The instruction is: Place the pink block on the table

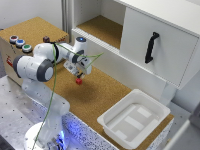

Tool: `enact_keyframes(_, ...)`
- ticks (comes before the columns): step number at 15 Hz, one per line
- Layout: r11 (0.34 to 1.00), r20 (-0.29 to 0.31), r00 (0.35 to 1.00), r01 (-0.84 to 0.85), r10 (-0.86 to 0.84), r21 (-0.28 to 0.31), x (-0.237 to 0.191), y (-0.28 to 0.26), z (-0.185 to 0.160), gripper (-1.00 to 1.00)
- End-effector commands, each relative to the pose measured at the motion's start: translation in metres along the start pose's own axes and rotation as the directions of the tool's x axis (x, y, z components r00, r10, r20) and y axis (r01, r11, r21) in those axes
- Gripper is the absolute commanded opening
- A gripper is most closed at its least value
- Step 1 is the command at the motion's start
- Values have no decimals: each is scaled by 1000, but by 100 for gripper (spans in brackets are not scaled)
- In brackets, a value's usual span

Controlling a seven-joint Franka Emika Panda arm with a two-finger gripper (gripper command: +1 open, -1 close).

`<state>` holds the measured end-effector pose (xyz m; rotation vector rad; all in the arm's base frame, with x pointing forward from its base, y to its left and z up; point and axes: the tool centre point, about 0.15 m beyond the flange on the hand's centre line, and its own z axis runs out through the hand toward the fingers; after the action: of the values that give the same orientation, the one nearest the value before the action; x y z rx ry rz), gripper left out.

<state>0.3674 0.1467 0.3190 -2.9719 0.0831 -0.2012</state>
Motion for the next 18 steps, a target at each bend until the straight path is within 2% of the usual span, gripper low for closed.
enact_keyframes(1, 1000, -15, 1000, -19, 19, 16, -9, -19, -23, 100)
enact_keyframes(14, 1000, -15, 1000, -19, 19, 16, -9, -19, -23, 100)
enact_keyframes(18, 994, 60, 994, 83, -88, 74, -18, -23, 7, 100)
